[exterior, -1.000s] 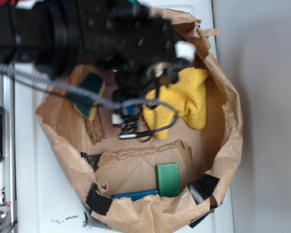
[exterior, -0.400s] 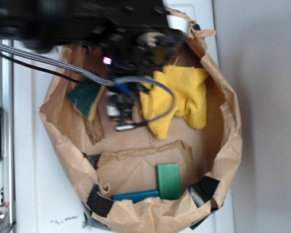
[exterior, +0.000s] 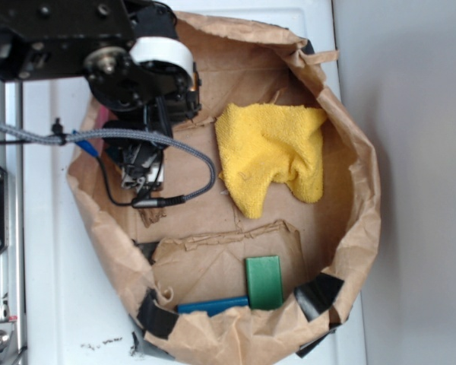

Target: Grab the green sponge.

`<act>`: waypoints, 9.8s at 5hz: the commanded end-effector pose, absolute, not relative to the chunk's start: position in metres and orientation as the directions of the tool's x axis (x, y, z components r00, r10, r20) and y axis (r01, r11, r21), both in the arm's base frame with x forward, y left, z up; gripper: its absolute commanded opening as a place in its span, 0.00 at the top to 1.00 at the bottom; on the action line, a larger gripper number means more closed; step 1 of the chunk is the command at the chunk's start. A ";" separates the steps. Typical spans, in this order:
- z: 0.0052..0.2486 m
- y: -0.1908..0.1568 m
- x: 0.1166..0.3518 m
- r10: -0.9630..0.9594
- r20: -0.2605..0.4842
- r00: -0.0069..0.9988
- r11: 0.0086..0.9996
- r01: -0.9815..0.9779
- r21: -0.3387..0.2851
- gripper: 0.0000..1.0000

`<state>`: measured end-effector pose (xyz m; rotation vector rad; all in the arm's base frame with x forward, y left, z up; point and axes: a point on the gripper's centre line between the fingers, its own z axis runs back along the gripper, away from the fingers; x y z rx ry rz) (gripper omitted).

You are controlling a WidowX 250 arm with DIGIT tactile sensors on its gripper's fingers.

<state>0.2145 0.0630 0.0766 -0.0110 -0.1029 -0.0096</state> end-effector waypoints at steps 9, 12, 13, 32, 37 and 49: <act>0.060 0.067 0.232 0.485 -0.024 0.874 0.871 -0.481 0.095 0.00; 0.022 0.116 0.206 0.348 -0.023 0.937 0.932 -0.343 0.115 0.10; 0.016 0.112 0.205 0.371 -0.010 0.929 0.922 -0.367 0.126 1.00; 0.106 0.036 0.261 0.115 0.215 0.970 0.986 -0.085 -0.143 1.00; 0.106 0.027 0.267 -0.110 0.261 0.959 0.980 0.149 -0.135 0.00; 0.172 0.043 0.245 0.125 0.293 0.948 0.980 -0.164 0.110 1.00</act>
